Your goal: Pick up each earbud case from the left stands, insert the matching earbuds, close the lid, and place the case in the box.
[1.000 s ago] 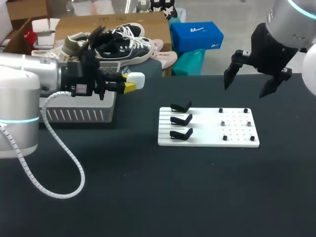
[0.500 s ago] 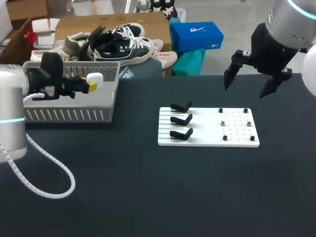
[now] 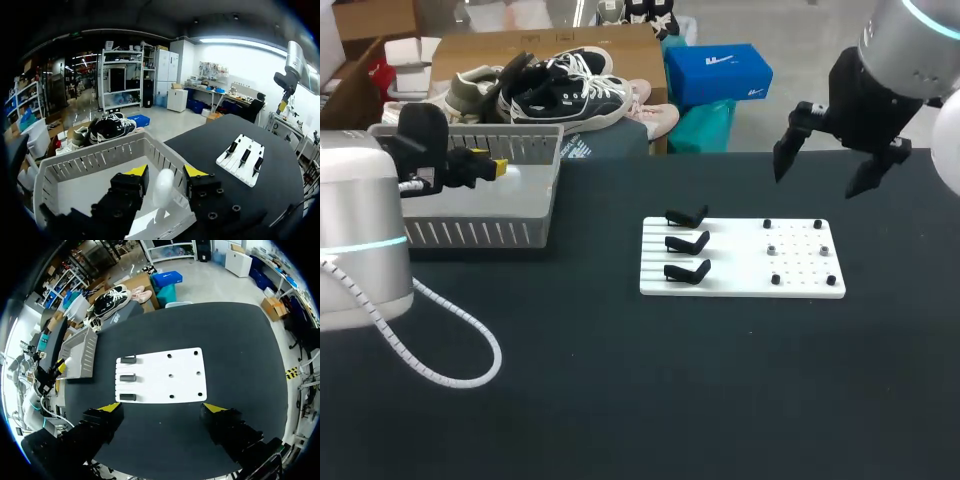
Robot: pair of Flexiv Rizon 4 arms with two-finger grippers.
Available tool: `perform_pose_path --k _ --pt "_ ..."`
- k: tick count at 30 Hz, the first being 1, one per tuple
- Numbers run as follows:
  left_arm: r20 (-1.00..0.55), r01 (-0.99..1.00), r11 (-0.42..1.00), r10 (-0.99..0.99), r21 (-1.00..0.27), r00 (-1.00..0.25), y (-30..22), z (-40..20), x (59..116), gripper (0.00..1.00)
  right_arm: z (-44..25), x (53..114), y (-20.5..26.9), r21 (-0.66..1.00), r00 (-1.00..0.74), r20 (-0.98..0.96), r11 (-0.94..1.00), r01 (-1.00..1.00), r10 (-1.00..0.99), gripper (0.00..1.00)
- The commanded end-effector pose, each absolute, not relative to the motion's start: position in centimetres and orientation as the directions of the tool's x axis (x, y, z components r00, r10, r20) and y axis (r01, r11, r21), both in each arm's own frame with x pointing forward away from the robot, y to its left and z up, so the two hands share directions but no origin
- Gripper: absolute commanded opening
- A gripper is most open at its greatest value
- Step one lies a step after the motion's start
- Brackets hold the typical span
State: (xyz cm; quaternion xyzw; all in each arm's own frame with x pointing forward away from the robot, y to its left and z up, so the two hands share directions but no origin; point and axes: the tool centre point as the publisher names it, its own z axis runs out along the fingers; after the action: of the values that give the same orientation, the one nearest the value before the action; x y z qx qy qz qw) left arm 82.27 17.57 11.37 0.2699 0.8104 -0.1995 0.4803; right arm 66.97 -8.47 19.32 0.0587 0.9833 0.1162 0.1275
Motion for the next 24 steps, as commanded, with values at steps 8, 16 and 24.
perform_pose_path --k 8,16,24 --pt "-0.907 0.637 0.770 0.286 0.025 -0.310 14.8 14.4 79.2 1.00 19.3 66.7 -8.5 0.244 -0.959 -0.243 0.966 0.088 0.149 1.00" --pt "-0.926 0.780 0.626 0.307 0.023 -0.219 9.8 16.3 75.5 1.00 19.3 66.7 -8.5 0.244 -0.959 -0.243 0.966 0.088 0.149 1.00" --pt "-0.934 0.846 0.533 0.297 -0.011 -0.200 6.6 16.6 72.9 1.00 19.3 66.7 -8.5 0.244 -0.959 -0.243 0.966 0.088 0.149 1.00"
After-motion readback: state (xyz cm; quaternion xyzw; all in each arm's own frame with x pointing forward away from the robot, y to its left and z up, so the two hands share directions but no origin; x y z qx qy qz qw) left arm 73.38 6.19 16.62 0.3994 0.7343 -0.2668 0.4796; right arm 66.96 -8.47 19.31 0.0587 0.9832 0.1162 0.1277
